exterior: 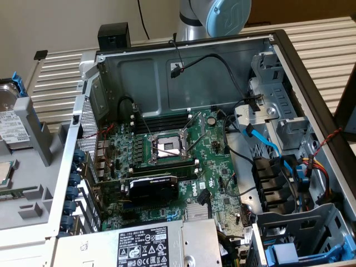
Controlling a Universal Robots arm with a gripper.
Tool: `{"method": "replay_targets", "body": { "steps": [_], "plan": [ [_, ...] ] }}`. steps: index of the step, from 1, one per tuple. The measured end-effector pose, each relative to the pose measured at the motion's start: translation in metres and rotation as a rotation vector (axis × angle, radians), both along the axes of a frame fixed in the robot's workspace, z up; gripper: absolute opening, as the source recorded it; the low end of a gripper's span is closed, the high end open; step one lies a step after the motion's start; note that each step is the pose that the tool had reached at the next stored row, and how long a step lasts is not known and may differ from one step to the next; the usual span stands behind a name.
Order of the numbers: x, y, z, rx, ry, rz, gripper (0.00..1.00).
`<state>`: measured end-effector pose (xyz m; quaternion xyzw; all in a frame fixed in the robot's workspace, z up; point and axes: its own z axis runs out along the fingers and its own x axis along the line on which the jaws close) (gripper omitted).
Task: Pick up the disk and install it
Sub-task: 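Pick up the disk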
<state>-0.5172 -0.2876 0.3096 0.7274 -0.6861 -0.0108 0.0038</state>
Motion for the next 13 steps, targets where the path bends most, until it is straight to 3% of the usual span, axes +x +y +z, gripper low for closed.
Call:
{"method": "replay_targets", "body": {
  "steps": [8,13],
  "plan": [
    [0.0000,0.0041,-0.0010,-0.0001,0.0000,0.000,0.68],
    [0.0000,0.0045,-0.0020,-0.0011,0.0013,0.000,0.68]
  ]
}}
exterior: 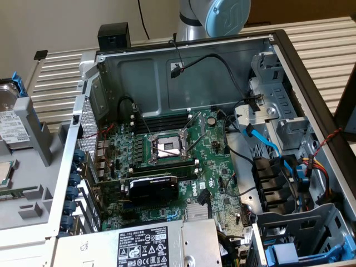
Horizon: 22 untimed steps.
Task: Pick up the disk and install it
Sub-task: 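Pick up the disk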
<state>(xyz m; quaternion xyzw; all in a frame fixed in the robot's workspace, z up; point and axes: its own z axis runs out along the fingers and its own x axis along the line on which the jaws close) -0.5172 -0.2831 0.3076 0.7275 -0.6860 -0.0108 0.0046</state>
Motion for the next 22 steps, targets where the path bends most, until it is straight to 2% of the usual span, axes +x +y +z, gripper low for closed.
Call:
{"method": "replay_targets", "body": {
  "steps": [13,15,16,20,22],
  "plan": [
    [0.0000,0.0004,-0.0030,-0.0005,0.0021,0.000,0.68],
    [0.0000,0.0005,-0.0030,-0.0005,0.0021,0.000,0.65],
    [0.0000,0.0005,-0.0030,-0.0005,0.0023,0.000,0.58],
    [0.0000,0.0009,-0.0031,-0.0009,0.0021,0.000,0.58],
    [-0.0001,0.0032,-0.0031,-0.0026,0.0022,0.000,0.58]
  ]
}}
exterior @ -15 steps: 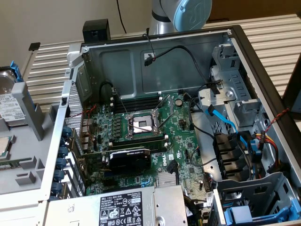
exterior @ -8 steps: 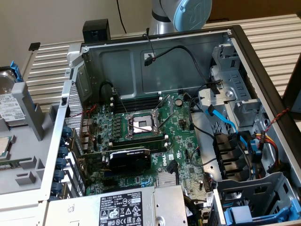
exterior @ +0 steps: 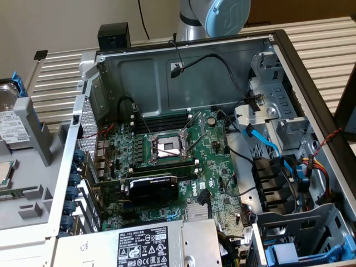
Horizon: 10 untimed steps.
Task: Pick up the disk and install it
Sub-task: 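Pick up the disk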
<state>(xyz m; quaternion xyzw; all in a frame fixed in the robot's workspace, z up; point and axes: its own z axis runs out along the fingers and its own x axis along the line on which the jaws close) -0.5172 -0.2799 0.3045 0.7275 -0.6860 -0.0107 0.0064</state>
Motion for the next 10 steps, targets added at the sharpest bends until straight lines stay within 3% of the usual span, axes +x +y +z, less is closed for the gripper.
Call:
{"method": "replay_targets", "body": {
  "steps": [2,10],
  "plan": [
    [-0.0005,0.0020,-0.0001,-0.0012,0.0000,0.000,0.58],
    [-0.0013,0.0016,-0.0001,-0.0014,0.0001,0.000,0.58]
  ]
}}
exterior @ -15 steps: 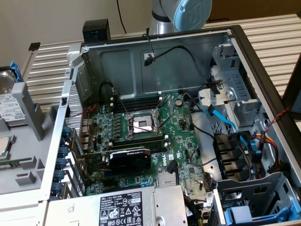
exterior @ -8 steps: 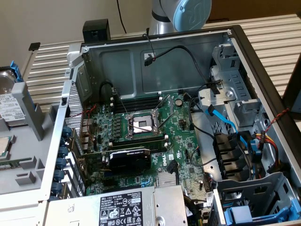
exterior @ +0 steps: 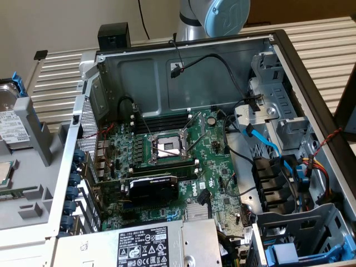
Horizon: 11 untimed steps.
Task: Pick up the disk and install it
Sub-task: 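Pick up the disk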
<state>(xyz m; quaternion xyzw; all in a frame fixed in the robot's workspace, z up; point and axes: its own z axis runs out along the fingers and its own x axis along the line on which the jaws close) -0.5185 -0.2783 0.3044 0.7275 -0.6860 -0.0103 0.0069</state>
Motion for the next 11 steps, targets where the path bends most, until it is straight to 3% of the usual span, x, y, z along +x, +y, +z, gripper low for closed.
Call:
{"method": "replay_targets", "body": {
  "steps": [11],
  "plan": [
    [-0.0008,-0.0007,-0.0005,-0.0002,-0.0001,0.000,0.56]
  ]
}}
